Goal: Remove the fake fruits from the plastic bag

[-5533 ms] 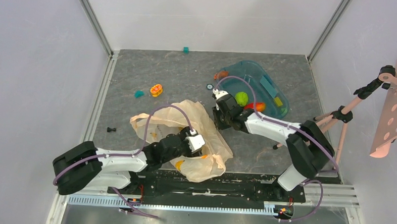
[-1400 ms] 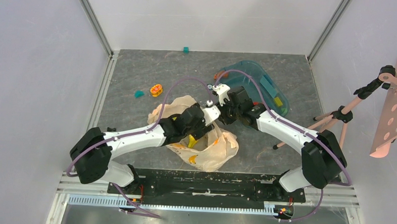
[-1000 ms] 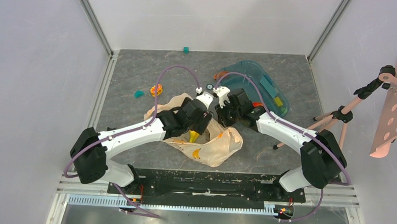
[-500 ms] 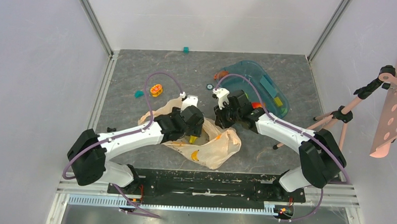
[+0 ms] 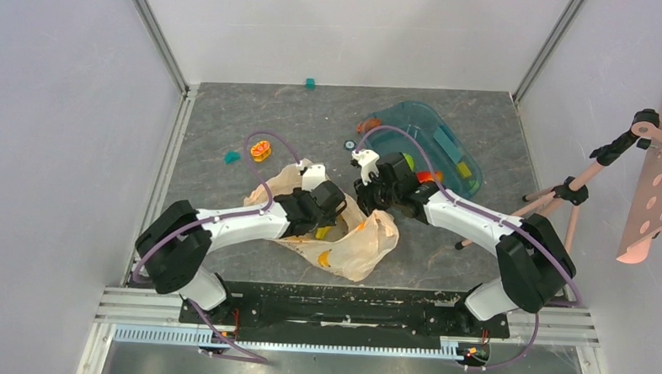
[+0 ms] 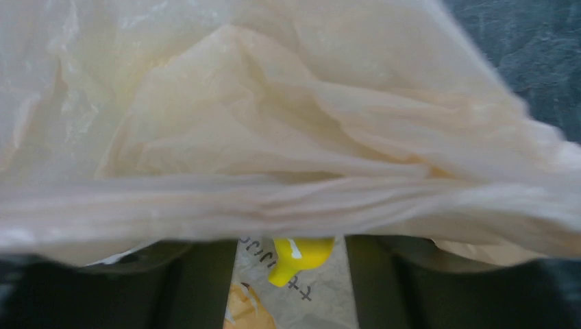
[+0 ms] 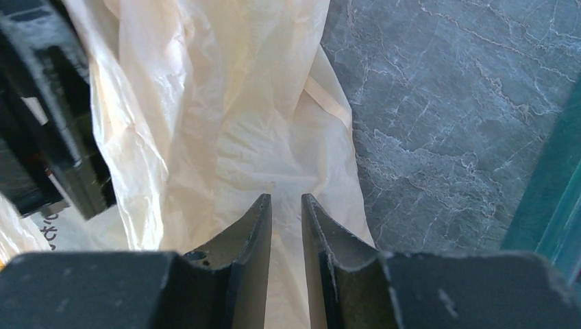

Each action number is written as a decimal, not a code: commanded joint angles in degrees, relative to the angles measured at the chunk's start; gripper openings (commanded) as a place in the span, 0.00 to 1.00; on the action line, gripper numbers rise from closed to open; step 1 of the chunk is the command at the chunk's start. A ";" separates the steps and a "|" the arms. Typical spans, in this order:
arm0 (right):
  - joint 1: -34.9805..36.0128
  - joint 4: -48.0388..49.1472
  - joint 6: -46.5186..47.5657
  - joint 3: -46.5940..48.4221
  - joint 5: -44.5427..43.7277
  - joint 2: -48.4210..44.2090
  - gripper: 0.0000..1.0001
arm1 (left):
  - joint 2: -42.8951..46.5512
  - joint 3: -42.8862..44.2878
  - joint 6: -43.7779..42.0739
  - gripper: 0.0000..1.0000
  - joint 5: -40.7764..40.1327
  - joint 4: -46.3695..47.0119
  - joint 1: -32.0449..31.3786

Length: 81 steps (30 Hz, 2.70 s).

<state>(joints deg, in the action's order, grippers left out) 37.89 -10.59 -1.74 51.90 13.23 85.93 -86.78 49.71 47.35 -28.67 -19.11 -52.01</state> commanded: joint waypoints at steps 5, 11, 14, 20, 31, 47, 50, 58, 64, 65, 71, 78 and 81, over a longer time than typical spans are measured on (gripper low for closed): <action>0.31 1.27 -0.02 -0.39 -0.83 -0.57 0.25 | -2.86 0.65 2.12 0.41 -4.36 3.22 0.26; 0.27 1.10 -0.03 -0.95 -2.75 -1.94 0.25 | 2.65 2.19 -1.62 0.18 -3.71 -0.34 0.24; 0.25 1.40 -0.33 -1.51 -4.65 -3.52 0.25 | 6.49 3.28 -4.41 0.13 -0.76 -2.38 0.24; 0.26 1.62 -0.64 -2.07 -9.82 -6.59 0.25 | 14.34 5.82 -7.95 0.09 7.58 -8.43 0.24; 0.23 2.42 -1.23 -2.11 -15.29 -11.89 0.27 | 27.03 3.18 -2.83 0.09 26.14 -8.47 0.33; 0.26 3.92 -1.94 -3.04 -17.78 -12.37 0.28 | 43.91 -13.20 17.09 0.02 43.59 -4.08 -0.08; 0.26 3.54 -1.83 -2.53 -19.05 -12.84 0.29 | 47.46 -11.74 15.08 0.02 44.32 -7.19 -0.70; 0.26 1.27 -7.48 -0.39 -26.17 -20.90 0.37 | 40.61 8.08 1.14 0.02 40.80 -12.10 -0.81; -0.16 -8.33 -11.04 3.67 -37.69 -28.83 0.52 | 27.86 20.73 -6.30 0.02 39.32 -9.99 -0.32; -0.38 -9.85 -11.93 3.73 -39.47 -30.37 0.55 | 25.88 22.53 -7.02 0.02 39.36 -9.28 0.07; -1.13 -16.65 -15.37 3.74 -46.78 -39.37 0.61 | 9.94 29.95 -10.19 0.02 40.10 -1.95 2.01; -1.17 -23.49 -17.14 4.56 -48.95 -45.79 0.62 | -11.94 43.35 -12.23 0.02 42.82 3.26 4.07; -1.15 -24.62 -17.96 4.44 -49.20 -48.32 0.62 | -21.22 52.52 -11.59 0.02 43.13 2.33 4.59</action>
<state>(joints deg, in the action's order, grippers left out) 36.84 -31.94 -17.34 54.52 -33.30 40.58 -99.96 91.33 38.37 12.64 -20.86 -48.21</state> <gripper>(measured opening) 0.620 0.424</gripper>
